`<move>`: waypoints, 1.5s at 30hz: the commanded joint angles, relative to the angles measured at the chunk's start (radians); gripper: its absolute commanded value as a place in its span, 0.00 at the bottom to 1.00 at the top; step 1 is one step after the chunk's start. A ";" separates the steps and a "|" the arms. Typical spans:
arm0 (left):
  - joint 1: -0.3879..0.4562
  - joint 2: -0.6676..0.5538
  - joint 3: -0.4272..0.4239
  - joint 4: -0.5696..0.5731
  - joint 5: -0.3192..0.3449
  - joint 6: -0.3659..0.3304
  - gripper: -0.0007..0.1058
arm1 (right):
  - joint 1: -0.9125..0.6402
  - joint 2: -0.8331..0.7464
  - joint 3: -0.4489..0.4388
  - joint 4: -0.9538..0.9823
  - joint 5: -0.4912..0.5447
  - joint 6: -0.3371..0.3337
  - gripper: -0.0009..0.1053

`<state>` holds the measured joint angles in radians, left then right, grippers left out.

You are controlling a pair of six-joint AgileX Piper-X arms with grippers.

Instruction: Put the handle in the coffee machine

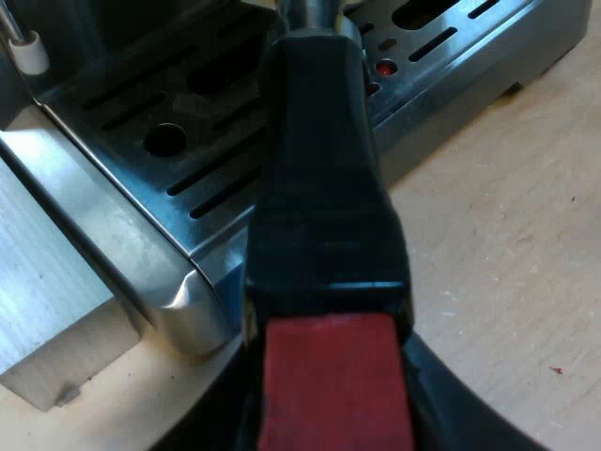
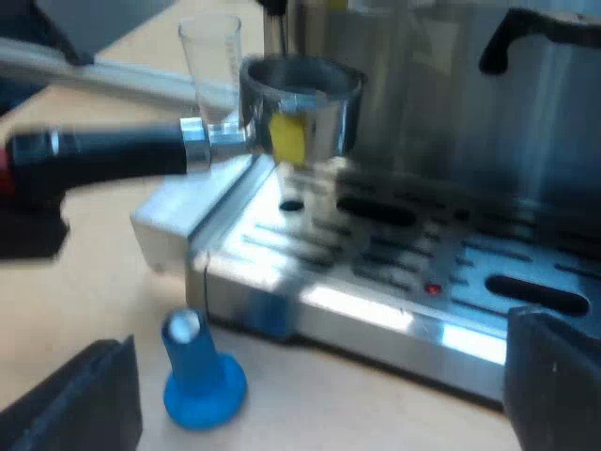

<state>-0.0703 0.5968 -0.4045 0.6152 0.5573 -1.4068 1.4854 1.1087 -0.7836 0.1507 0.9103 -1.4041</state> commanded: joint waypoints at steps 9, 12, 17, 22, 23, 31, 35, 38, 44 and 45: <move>-0.001 -0.011 -0.012 -0.053 0.031 -0.010 0.01 | -0.005 0.143 -0.001 -0.203 0.059 -0.015 0.76; -0.001 -0.011 -0.012 -0.053 0.031 -0.010 0.01 | -0.008 0.177 -0.001 -0.270 0.059 -0.015 0.76; -0.001 -0.011 -0.012 -0.050 0.031 -0.010 0.01 | -0.018 0.233 -0.001 -0.339 0.059 -0.046 0.76; -0.001 -0.011 -0.012 -0.040 0.031 -0.010 0.01 | -0.029 0.293 -0.001 -0.433 0.067 -0.104 0.76; -0.001 -0.011 -0.012 -0.040 0.031 -0.010 0.01 | -0.031 0.300 -0.001 -0.442 0.067 -0.104 0.76; -0.001 -0.011 -0.012 -0.040 0.031 -0.010 0.01 | -0.078 0.368 -0.005 -0.597 0.075 -0.120 0.75; -0.001 -0.011 -0.012 -0.037 0.031 -0.010 0.01 | -0.094 0.377 -0.005 -0.636 0.080 -0.165 0.75; -0.001 -0.011 -0.012 -0.037 0.031 -0.010 0.01 | -0.098 0.376 -0.005 -0.645 0.080 -0.170 0.75; -0.001 -0.011 -0.012 -0.034 0.061 0.008 0.01 | -0.098 0.376 -0.005 -0.658 0.078 -0.170 0.75; 0.001 -0.011 -0.012 -0.029 0.066 0.013 0.01 | -0.098 0.376 -0.005 -0.679 0.078 -0.170 0.75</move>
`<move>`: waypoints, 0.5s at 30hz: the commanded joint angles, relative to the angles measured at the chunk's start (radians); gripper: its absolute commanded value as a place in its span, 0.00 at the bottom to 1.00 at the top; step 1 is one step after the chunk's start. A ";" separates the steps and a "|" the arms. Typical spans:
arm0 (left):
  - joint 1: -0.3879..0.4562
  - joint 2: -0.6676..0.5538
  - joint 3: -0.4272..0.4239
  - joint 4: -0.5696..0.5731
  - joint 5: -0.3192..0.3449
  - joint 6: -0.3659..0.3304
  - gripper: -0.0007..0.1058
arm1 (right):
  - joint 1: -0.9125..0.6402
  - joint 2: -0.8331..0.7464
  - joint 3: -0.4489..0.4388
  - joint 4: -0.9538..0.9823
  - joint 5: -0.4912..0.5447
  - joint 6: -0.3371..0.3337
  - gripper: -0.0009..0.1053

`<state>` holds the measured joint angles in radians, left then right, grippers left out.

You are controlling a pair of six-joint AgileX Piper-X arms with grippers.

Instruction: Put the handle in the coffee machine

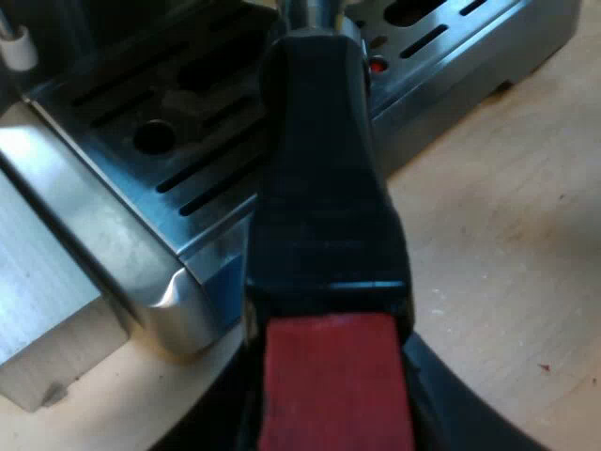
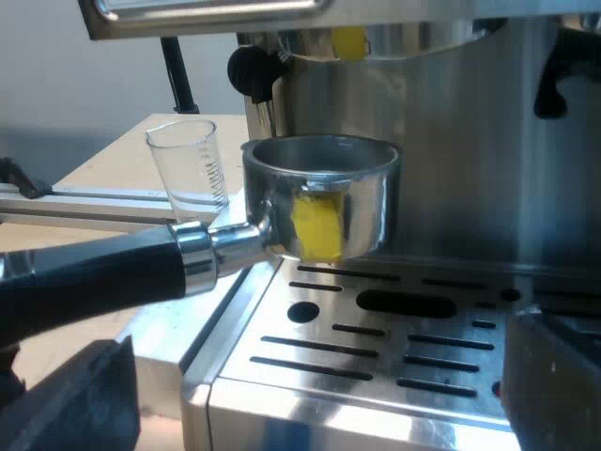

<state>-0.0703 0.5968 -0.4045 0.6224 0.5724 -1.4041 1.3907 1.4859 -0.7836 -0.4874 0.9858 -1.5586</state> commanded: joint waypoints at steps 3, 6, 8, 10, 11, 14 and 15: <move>0.021 -0.011 -0.012 -0.027 0.078 0.045 0.01 | -0.003 -0.001 -0.005 -0.064 0.002 -0.015 0.75; 0.039 -0.011 -0.012 -0.014 0.152 0.074 0.01 | -0.003 -0.001 -0.005 -0.110 0.006 -0.017 0.75; 0.039 -0.006 -0.012 -0.009 0.180 0.085 0.01 | -0.003 -0.001 -0.005 -0.114 0.005 -0.048 0.75; 0.039 0.007 -0.012 -0.006 0.181 0.109 0.01 | -0.003 -0.001 -0.005 -0.114 0.005 -0.095 0.75; 0.039 0.011 -0.012 -0.006 0.182 0.116 0.01 | -0.003 -0.001 -0.005 -0.114 0.005 -0.095 0.75; 0.039 0.019 -0.012 -0.006 0.182 0.124 0.01 | -0.003 -0.001 -0.014 -0.114 0.005 -0.106 0.75; 0.039 0.023 -0.012 -0.006 0.182 0.131 0.01 | -0.003 -0.001 -0.017 -0.114 0.005 -0.106 0.75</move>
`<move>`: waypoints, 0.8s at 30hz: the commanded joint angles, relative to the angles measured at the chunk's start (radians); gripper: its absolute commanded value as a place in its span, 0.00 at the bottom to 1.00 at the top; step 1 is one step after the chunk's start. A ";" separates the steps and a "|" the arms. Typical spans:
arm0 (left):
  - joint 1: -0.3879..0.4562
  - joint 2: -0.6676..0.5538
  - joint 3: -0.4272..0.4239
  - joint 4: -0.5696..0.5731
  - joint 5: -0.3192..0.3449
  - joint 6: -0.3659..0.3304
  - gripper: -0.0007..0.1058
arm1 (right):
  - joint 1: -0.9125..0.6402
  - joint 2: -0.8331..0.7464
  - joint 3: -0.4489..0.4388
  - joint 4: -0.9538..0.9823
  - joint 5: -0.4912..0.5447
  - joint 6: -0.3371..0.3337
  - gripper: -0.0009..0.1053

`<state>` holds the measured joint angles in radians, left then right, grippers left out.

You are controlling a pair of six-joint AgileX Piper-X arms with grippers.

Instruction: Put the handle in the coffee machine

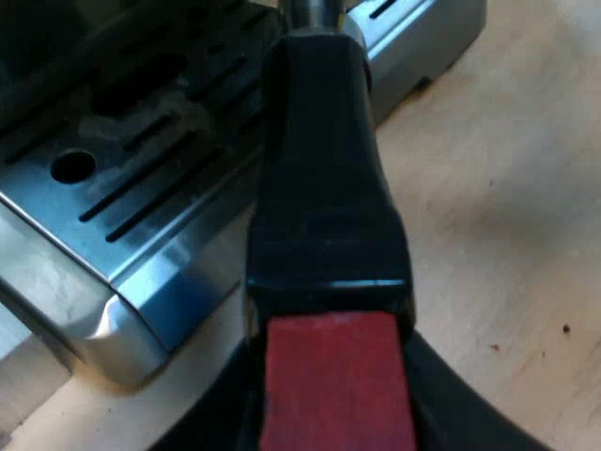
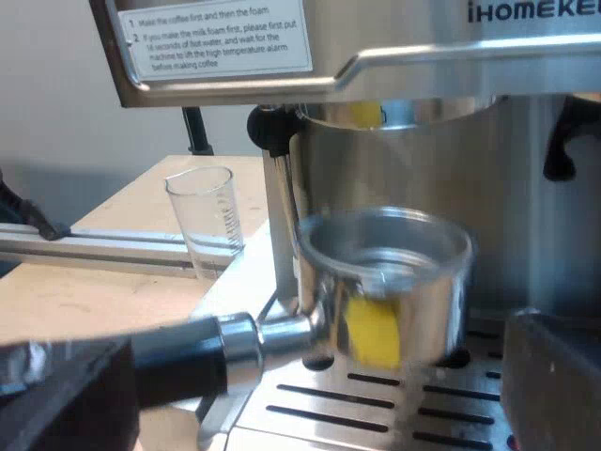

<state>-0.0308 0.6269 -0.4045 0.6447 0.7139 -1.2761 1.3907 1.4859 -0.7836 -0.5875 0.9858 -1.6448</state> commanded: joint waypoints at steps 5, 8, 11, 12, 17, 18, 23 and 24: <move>0.014 0.052 -0.015 -0.019 0.054 0.082 0.01 | -0.003 -0.001 -0.019 -0.014 0.005 -0.020 0.75; 0.089 0.084 -0.015 -0.019 0.070 0.127 0.01 | -0.003 -0.001 -0.019 -0.014 0.005 -0.037 0.75; 0.143 0.114 -0.015 -0.016 0.096 0.180 0.01 | -0.003 -0.001 -0.019 -0.014 0.005 -0.043 0.75; 0.155 0.120 -0.018 -0.008 0.121 0.192 0.01 | -0.003 -0.001 -0.019 -0.014 0.005 -0.043 0.75; 0.186 0.189 -0.069 0.041 0.251 0.247 0.01 | -0.003 -0.001 -0.019 -0.014 0.005 -0.043 0.75; 0.186 0.210 -0.086 0.049 0.250 0.277 0.01 | -0.003 -0.001 -0.019 -0.014 0.005 -0.043 0.75; 0.186 0.307 -0.149 0.087 0.250 0.354 0.01 | -0.003 -0.001 -0.022 -0.014 0.028 -0.043 0.75; 0.186 0.332 -0.164 0.100 0.250 0.381 0.01 | -0.003 0.001 -0.026 -0.014 0.028 -0.043 0.75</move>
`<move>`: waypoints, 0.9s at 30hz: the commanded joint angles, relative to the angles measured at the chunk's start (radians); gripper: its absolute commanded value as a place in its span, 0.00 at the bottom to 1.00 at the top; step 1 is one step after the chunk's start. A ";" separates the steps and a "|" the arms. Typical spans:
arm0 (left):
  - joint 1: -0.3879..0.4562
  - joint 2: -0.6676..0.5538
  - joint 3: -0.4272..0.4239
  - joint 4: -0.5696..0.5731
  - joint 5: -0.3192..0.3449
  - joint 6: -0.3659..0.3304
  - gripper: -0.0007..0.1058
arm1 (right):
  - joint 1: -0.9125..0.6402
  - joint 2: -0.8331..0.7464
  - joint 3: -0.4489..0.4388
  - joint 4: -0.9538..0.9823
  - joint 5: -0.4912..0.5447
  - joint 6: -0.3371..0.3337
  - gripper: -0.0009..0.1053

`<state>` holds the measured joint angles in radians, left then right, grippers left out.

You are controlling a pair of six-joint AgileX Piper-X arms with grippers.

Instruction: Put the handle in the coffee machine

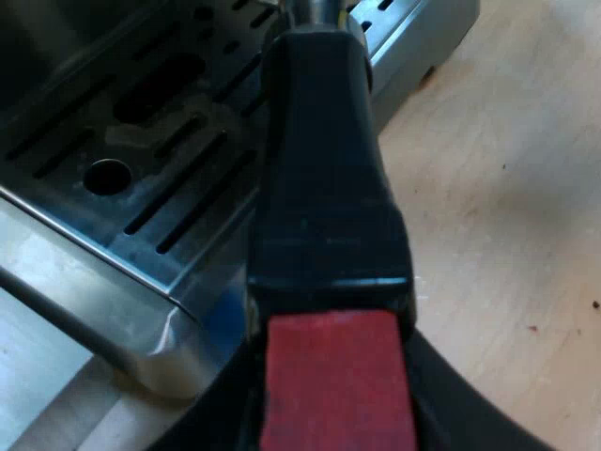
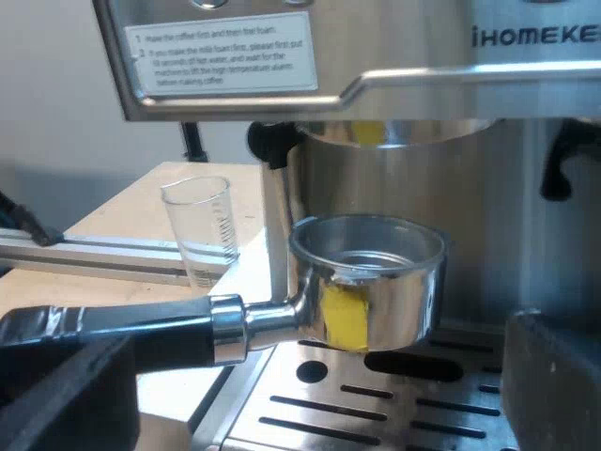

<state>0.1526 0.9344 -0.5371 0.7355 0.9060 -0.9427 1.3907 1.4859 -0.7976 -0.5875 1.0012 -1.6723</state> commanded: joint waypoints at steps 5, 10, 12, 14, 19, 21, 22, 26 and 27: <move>0.002 0.095 -0.074 0.041 0.058 0.128 0.01 | -0.003 0.032 -0.053 -0.014 0.046 -0.039 0.75; 0.002 0.159 -0.120 0.054 0.065 0.187 0.01 | -0.003 0.100 -0.105 -0.014 0.073 -0.059 0.75; 0.002 0.178 -0.131 0.054 0.078 0.194 0.01 | -0.003 0.111 -0.110 -0.014 0.086 -0.059 0.75; 0.002 0.192 -0.141 0.049 0.092 0.204 0.01 | -0.005 0.129 -0.124 -0.014 0.113 -0.059 0.75; 0.002 0.229 -0.149 0.006 0.106 0.212 0.01 | -0.030 0.149 -0.129 -0.031 0.117 -0.051 0.75; 0.002 0.230 -0.149 -0.004 0.115 0.212 0.01 | -0.042 0.149 -0.129 -0.041 0.117 -0.052 0.75; 0.002 0.230 -0.149 -0.011 0.122 0.217 0.01 | -0.051 0.149 -0.129 -0.046 0.117 -0.052 0.75; 0.002 0.230 -0.151 -0.057 0.124 0.219 0.01 | -0.066 0.149 -0.131 -0.046 0.117 -0.052 0.75; 0.002 0.230 -0.151 -0.069 0.124 0.219 0.01 | -0.069 0.149 -0.131 -0.046 0.117 -0.048 0.75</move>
<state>0.1526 1.1732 -0.6695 0.6986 0.9629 -0.7296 1.3264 1.6358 -0.9202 -0.6178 1.1117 -1.7122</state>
